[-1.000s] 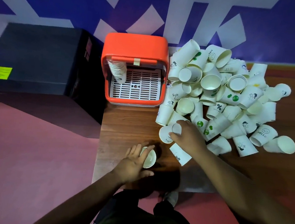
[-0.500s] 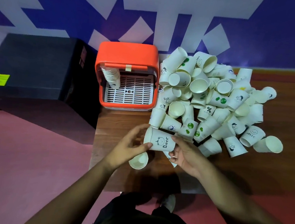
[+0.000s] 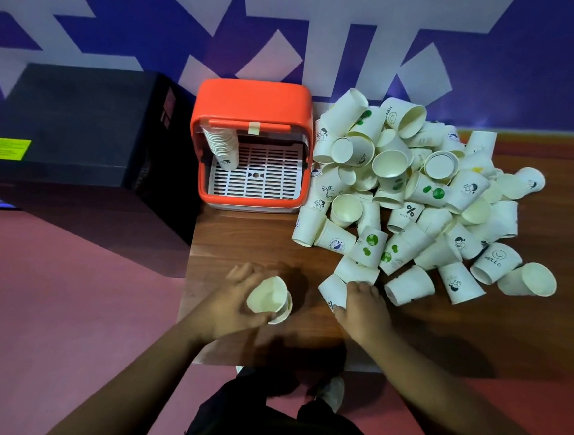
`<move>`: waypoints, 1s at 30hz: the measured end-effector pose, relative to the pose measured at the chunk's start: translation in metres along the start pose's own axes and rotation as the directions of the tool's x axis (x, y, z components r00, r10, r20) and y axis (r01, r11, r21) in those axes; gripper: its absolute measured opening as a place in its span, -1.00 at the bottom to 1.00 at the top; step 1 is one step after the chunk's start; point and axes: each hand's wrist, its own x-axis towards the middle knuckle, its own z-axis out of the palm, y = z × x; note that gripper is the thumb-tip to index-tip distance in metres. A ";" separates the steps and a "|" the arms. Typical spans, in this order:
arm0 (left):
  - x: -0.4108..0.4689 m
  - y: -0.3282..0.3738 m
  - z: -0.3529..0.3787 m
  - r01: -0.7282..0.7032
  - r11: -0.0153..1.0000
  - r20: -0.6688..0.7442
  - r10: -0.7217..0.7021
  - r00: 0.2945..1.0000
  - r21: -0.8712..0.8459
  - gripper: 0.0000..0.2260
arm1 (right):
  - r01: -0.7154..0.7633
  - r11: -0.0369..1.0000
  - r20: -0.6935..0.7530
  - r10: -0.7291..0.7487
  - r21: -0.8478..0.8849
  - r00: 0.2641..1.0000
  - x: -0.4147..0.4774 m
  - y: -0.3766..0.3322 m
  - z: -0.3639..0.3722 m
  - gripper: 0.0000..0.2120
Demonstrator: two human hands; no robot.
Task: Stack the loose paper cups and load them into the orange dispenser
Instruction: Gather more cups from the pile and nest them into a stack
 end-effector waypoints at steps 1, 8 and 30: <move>-0.001 -0.005 0.007 -0.014 0.999 0.009 0.014 1.000 0.046 -0.36 | 0.001 1.000 -0.008 -0.001 -0.025 1.000 -0.001 -0.002 0.004 -0.51; 0.002 -0.010 0.042 0.079 0.992 0.068 -0.072 0.995 -0.100 -0.34 | -0.047 0.989 0.047 0.040 0.140 0.998 -0.004 -0.012 0.008 -0.46; 0.030 -0.004 0.034 0.355 0.628 0.214 -0.291 0.933 -0.692 -0.58 | 0.352 0.852 -0.159 -0.315 0.386 0.936 -0.016 -0.055 -0.052 -0.13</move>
